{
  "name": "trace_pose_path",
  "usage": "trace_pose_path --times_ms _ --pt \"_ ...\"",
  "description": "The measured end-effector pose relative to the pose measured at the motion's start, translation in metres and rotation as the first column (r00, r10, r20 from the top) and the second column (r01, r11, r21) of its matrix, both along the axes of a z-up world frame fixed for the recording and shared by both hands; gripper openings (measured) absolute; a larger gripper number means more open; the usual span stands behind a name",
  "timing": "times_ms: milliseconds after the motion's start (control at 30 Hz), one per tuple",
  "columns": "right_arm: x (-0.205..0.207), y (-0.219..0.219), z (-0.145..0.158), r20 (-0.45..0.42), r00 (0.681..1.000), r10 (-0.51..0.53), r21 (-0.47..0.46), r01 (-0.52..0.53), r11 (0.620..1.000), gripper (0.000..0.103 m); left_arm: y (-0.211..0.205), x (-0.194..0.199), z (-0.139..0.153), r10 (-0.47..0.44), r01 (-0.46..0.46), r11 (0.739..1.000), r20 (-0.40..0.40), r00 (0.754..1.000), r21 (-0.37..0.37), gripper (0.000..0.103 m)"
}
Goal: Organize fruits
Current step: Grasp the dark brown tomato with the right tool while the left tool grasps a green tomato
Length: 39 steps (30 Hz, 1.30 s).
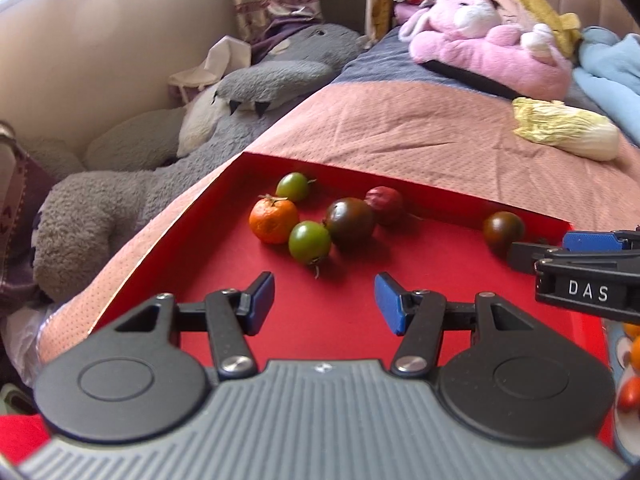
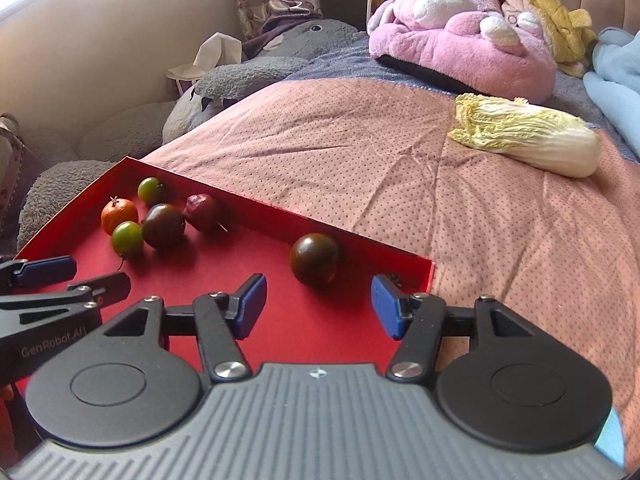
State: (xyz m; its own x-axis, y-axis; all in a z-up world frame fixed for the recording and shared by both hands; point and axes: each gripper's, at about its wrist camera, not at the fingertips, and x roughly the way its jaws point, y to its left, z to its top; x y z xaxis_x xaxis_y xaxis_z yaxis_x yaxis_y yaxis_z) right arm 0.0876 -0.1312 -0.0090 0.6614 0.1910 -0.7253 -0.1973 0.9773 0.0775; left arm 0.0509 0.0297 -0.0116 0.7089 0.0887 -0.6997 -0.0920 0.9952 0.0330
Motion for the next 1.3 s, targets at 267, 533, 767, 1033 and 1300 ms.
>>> trace_pose_path --times_ms 267,533,767,1033,1300 --pt "0.027 0.01 -0.021 -0.04 0.999 0.026 -0.008 -0.026 1.0 0.058 0.005 0.018 -0.007 0.076 -0.075 0.997 -0.047 0.996 0.018 0.058" --pt "0.038 0.009 -0.03 -0.054 0.998 0.025 0.013 -0.024 1.0 0.058 0.012 0.037 -0.013 0.076 -0.077 0.997 -0.12 0.99 -0.003 0.061" --pt "0.041 0.01 -0.029 -0.056 0.998 0.036 0.016 -0.035 0.999 0.058 0.018 0.051 -0.017 0.092 -0.092 0.996 -0.141 0.986 0.006 0.061" --pt "0.041 0.014 -0.03 -0.056 0.997 0.045 -0.02 -0.046 0.999 0.052 0.018 0.057 -0.017 0.067 -0.067 0.998 -0.137 0.988 0.008 0.059" --pt "0.033 0.008 -0.027 -0.053 0.998 0.035 -0.034 -0.037 0.999 0.043 0.018 0.056 -0.017 0.017 -0.02 1.0 -0.115 0.993 -0.02 0.032"
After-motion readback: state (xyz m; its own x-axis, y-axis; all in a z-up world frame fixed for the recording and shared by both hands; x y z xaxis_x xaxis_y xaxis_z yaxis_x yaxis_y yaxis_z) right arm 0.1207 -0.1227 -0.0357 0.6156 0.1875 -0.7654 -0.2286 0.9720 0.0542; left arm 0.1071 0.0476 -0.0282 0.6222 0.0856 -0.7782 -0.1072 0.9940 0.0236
